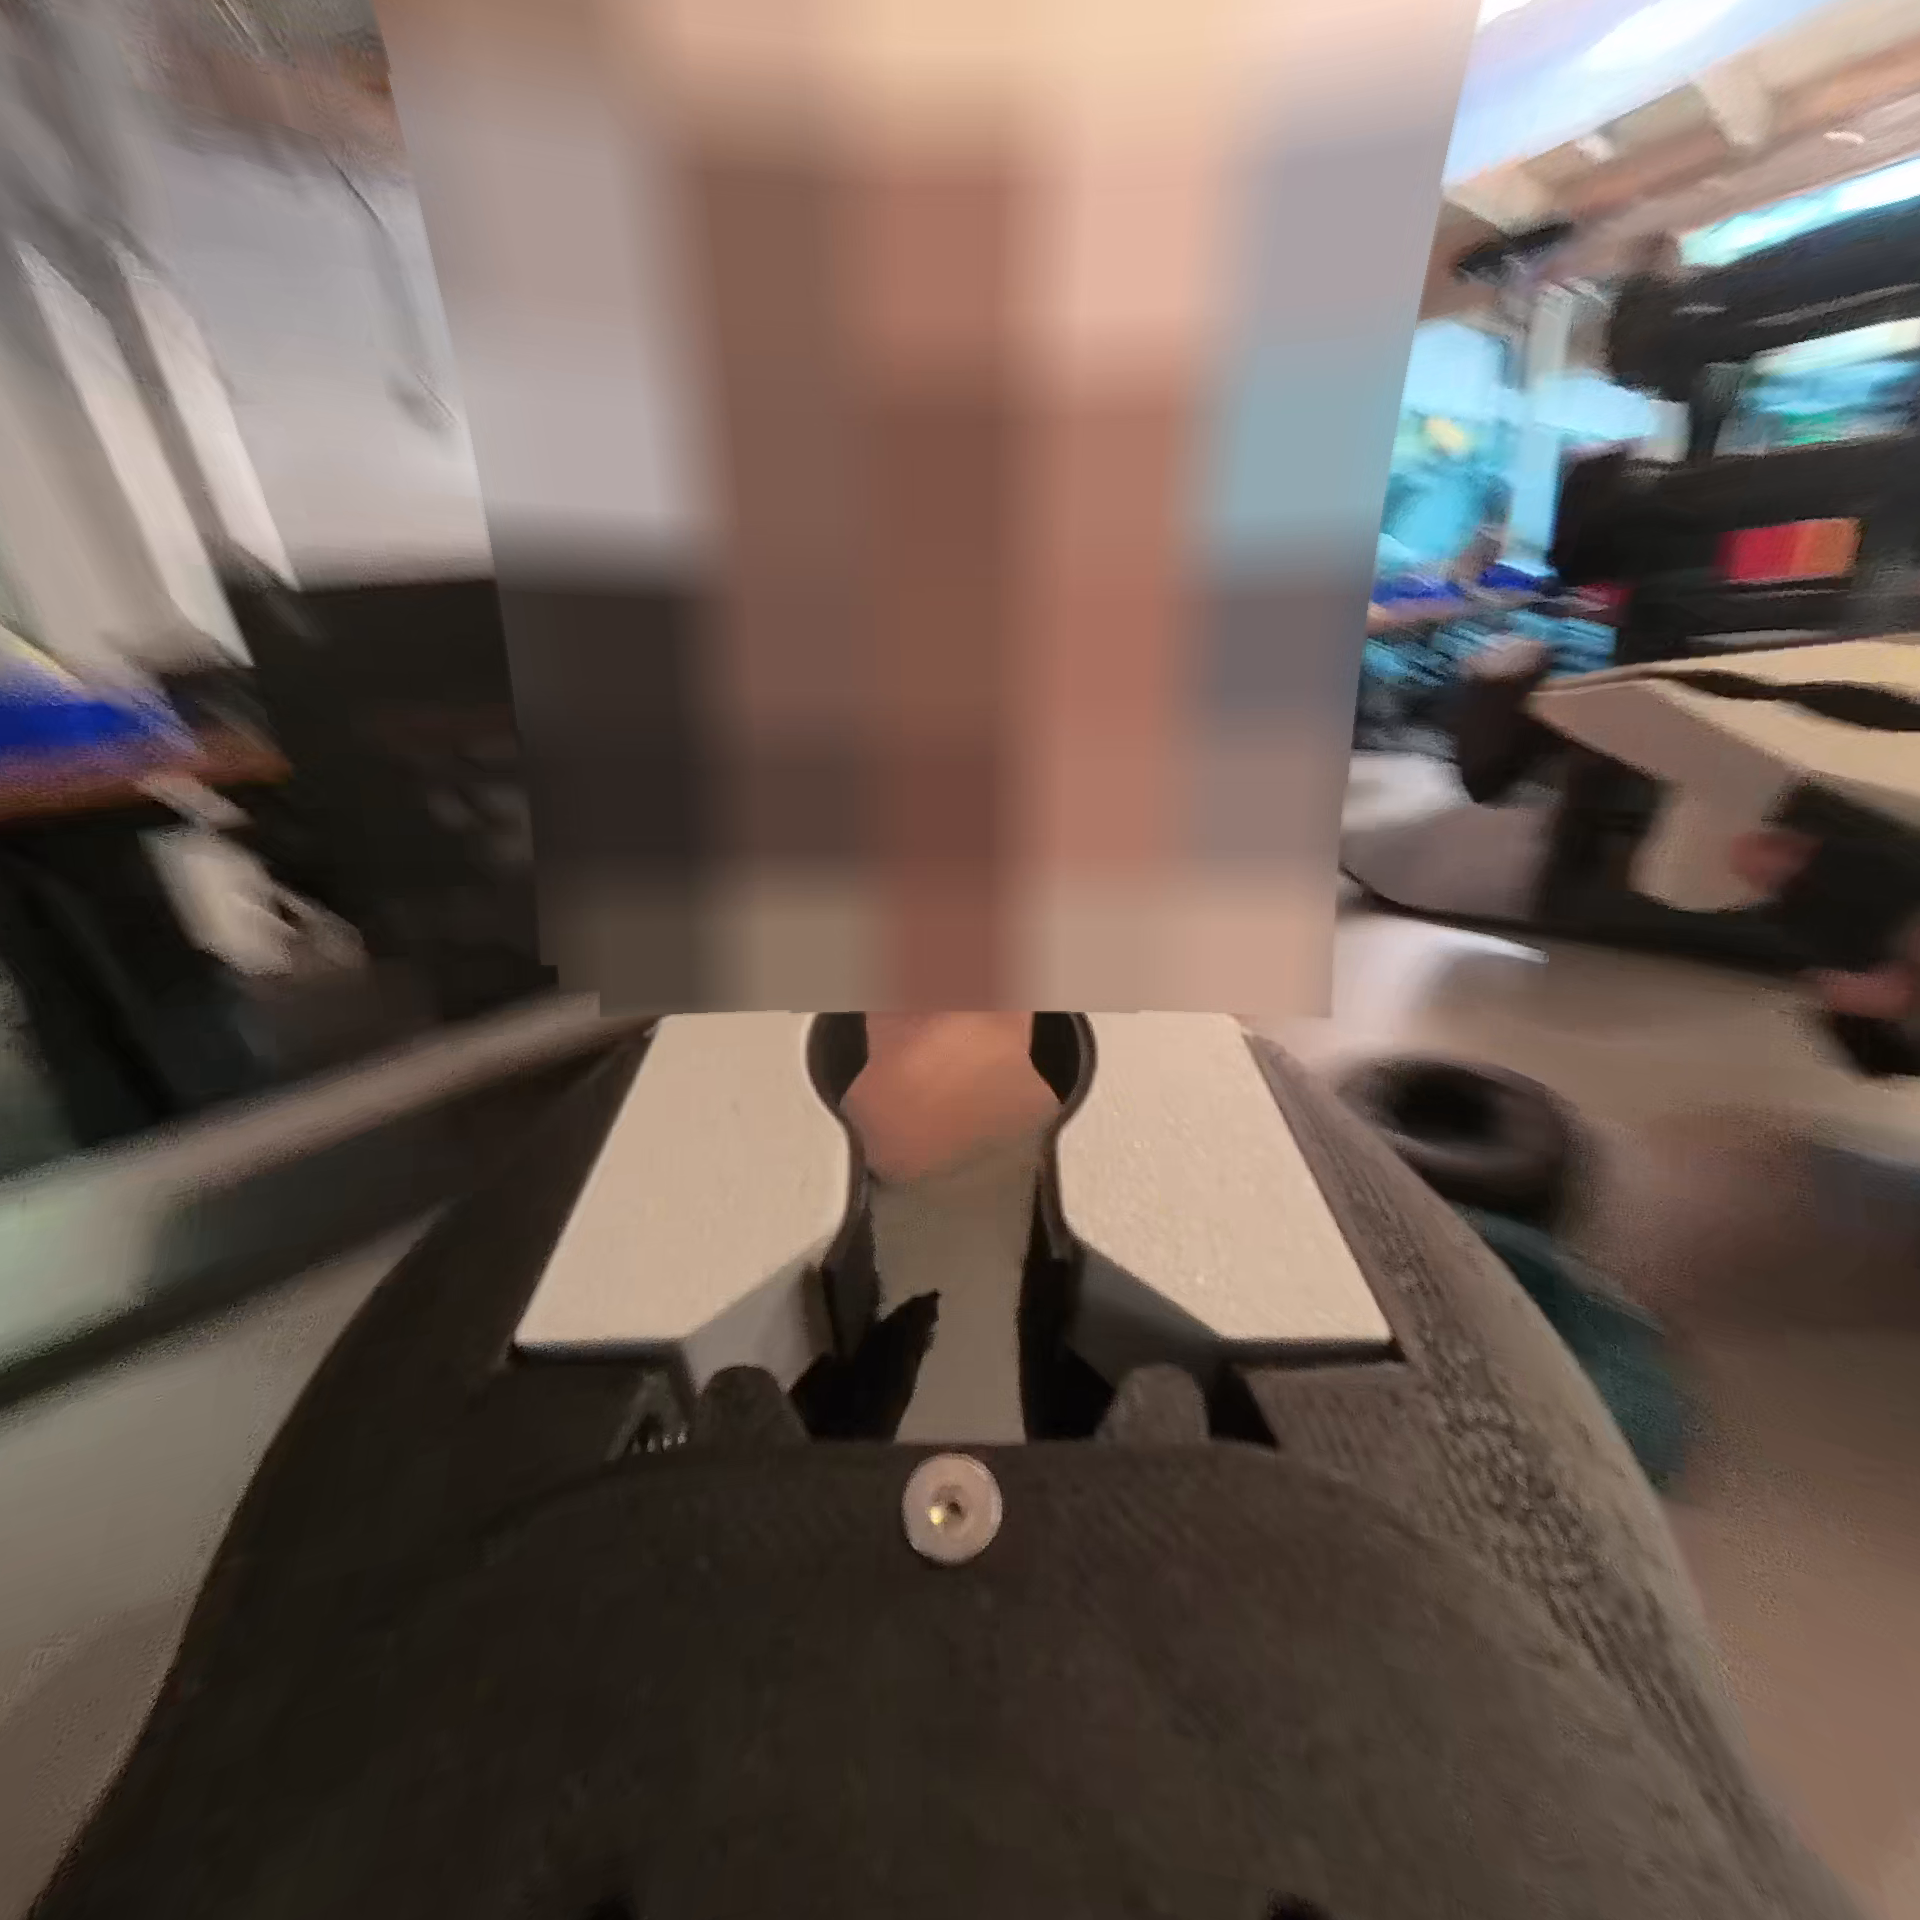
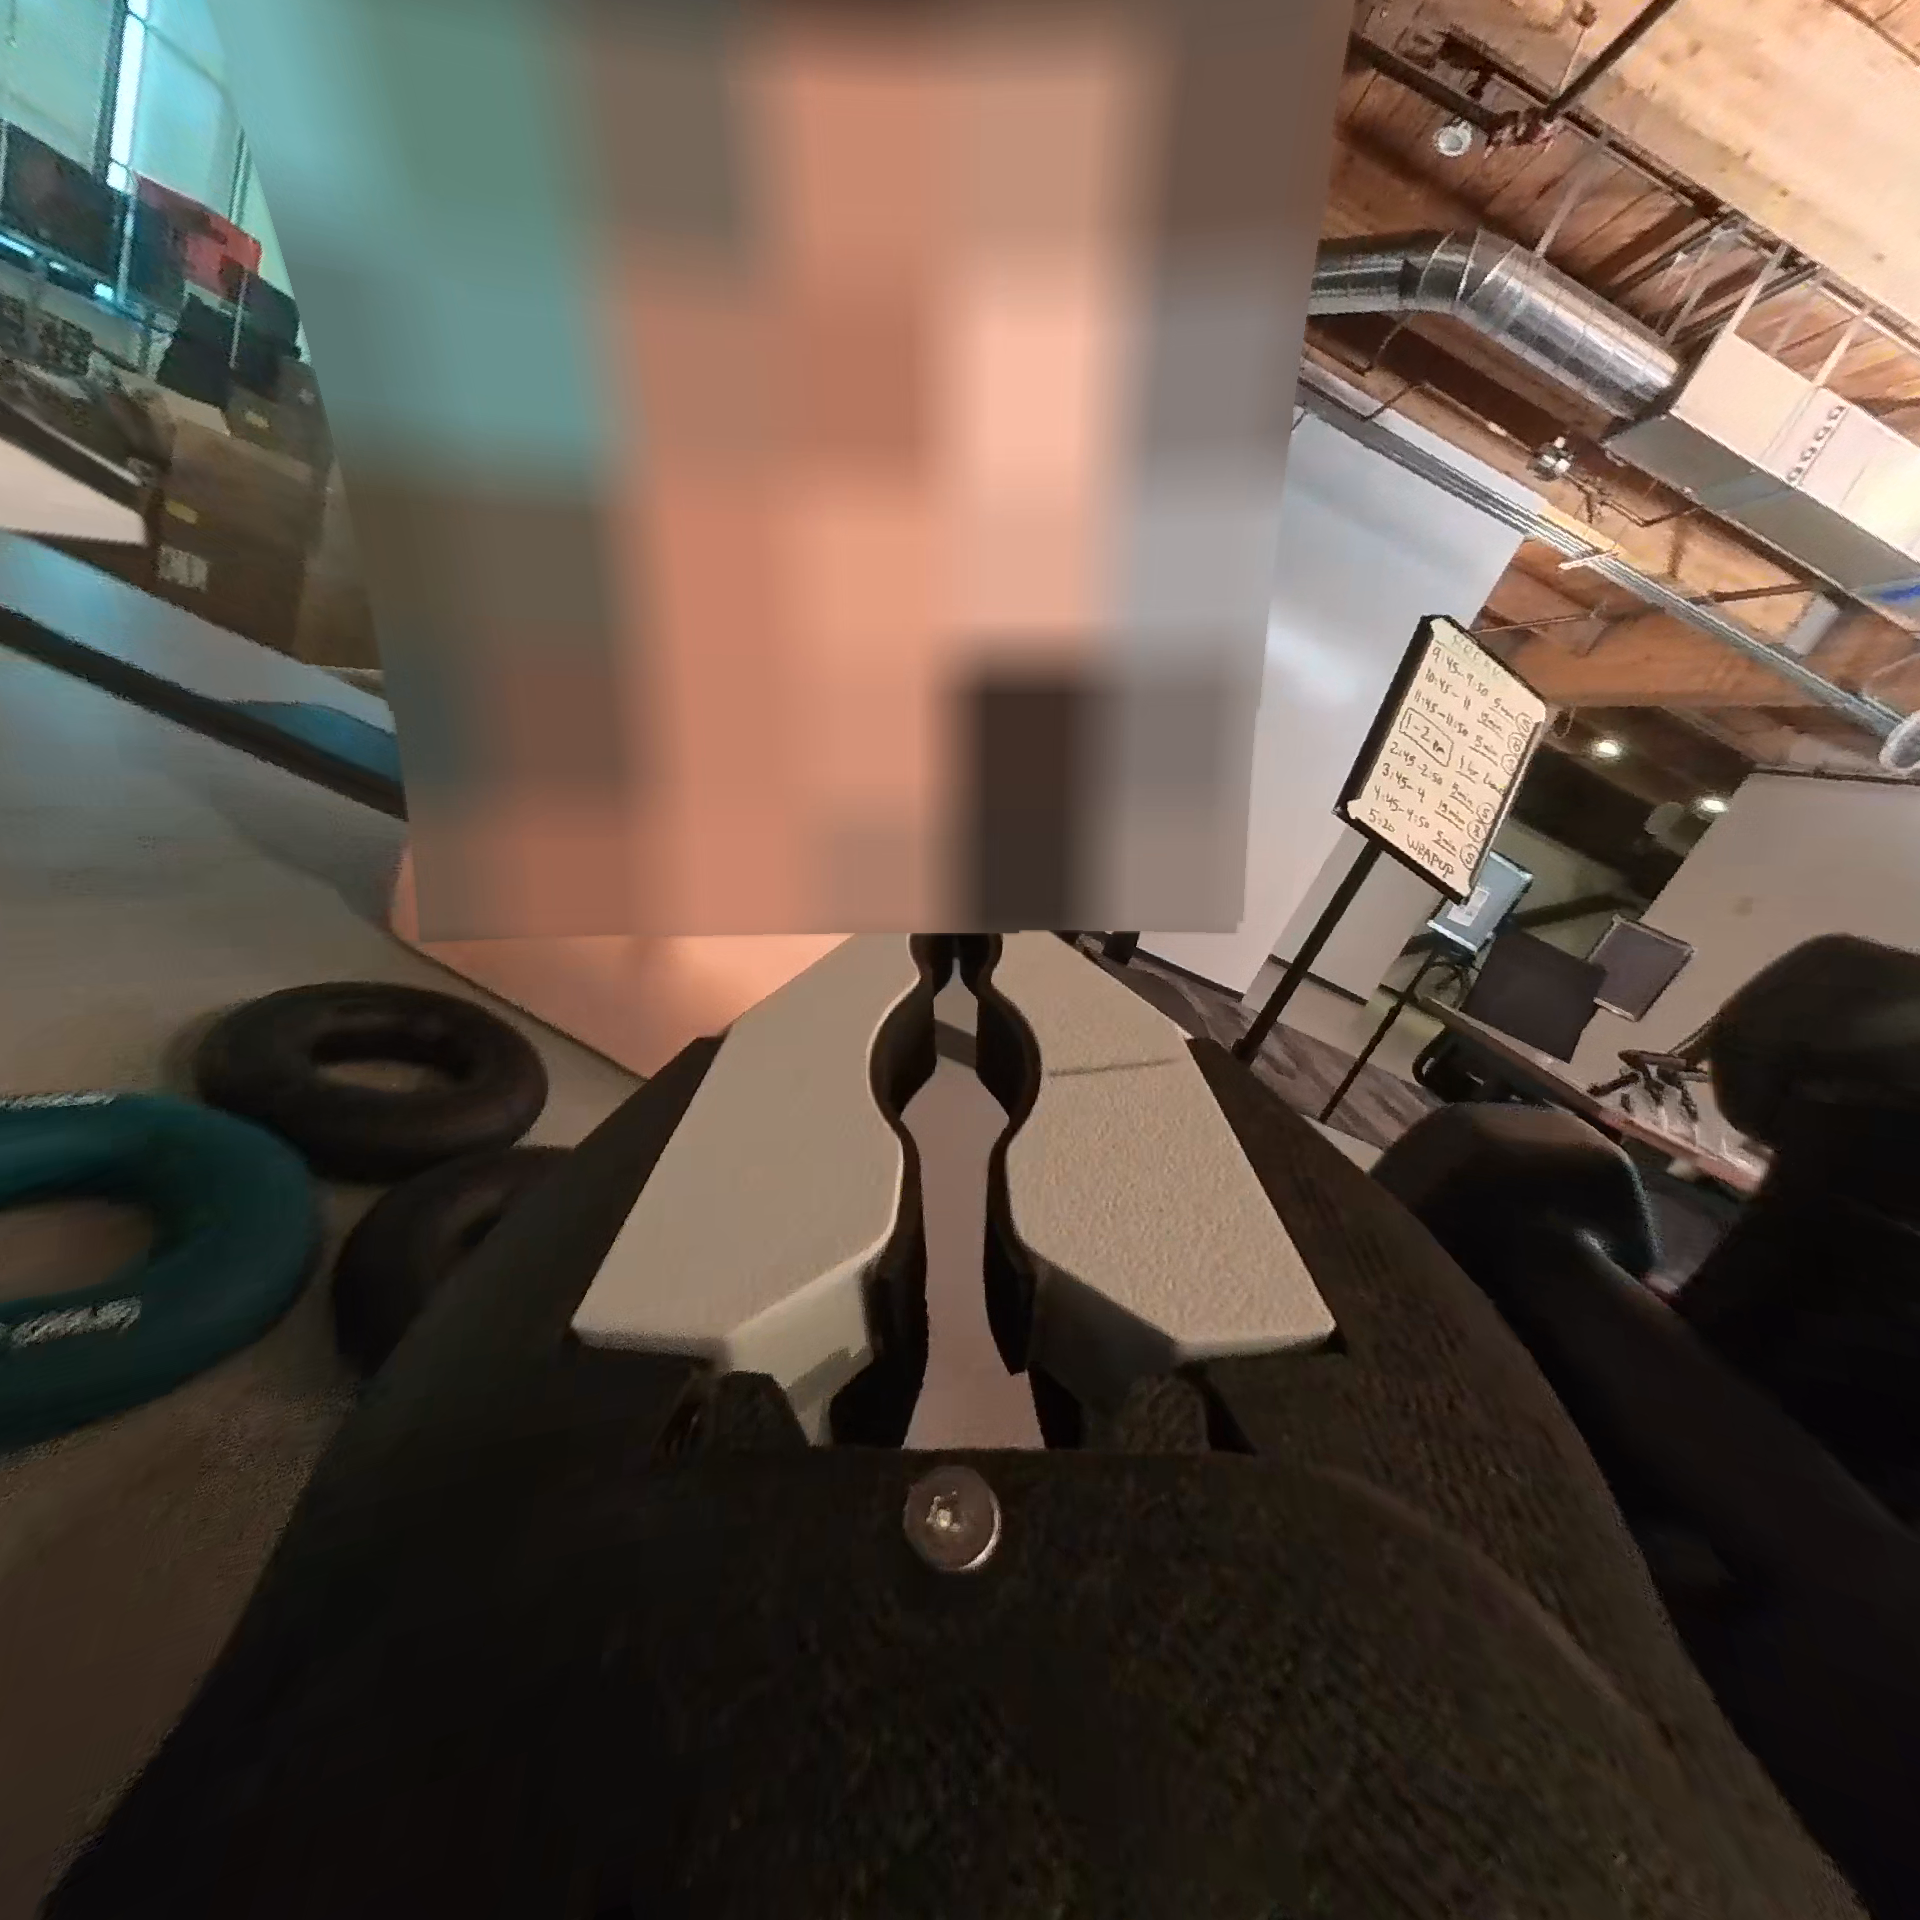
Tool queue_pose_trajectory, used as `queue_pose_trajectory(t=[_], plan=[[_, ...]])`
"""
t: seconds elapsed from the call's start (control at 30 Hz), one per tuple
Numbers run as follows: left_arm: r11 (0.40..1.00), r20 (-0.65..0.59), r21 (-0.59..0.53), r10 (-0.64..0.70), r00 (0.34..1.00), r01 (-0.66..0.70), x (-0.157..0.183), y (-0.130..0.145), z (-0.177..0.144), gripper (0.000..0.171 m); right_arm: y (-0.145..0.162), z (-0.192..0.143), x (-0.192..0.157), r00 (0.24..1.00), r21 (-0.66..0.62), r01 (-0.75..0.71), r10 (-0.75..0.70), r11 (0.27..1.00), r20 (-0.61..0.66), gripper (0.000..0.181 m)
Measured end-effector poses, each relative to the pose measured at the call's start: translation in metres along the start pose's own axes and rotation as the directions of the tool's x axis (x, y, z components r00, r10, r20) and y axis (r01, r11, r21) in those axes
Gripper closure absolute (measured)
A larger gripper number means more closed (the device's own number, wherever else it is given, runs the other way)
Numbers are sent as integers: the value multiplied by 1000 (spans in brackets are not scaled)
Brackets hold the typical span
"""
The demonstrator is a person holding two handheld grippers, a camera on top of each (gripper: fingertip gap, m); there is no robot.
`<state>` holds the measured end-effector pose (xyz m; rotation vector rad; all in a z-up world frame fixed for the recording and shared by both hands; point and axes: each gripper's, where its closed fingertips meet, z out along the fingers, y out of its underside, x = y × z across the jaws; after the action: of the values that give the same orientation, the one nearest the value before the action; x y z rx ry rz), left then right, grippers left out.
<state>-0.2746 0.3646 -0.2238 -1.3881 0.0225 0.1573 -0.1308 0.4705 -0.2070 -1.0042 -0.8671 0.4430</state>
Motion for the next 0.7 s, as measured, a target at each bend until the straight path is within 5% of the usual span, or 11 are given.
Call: queue_pose_trajectory(t=[0.2, 0.27, 0.33, 0.43, 0.5, 0.7], plan=[[986, -16, -88, -140, 990, 138, -3, 3, -33, 145, -12, -33, -27, 989, 6, 45, -45, 999, 140, 181], [989, 9, -70, -127, 992, 128, -6, -4, -49, 144, -13, -39, -54, 952, -31, -21, 29, 999, 304, 153], [991, 34, -58, -119, 992, 121, -10, -8, -60, 144, -17, -42, -84, 873, -96, -93, 128, 991, 470, 145], [992, 36, -55, -114, 993, 116, -14, -10, -70, 144, 4, -46, -131, 723, -342, -102, 306, 934, 620, 112], [990, 38, -72, -119, 992, 122, -16, -7, -70, 143, 26, -53, -153, 660, -494, -1, 372, 869, 653, 87], [985, 7, -141, -97, 995, 97, -7, 3, -61, 141, 43, -79, -161, 729, -661, 48, 426, 749, 536, 104]])
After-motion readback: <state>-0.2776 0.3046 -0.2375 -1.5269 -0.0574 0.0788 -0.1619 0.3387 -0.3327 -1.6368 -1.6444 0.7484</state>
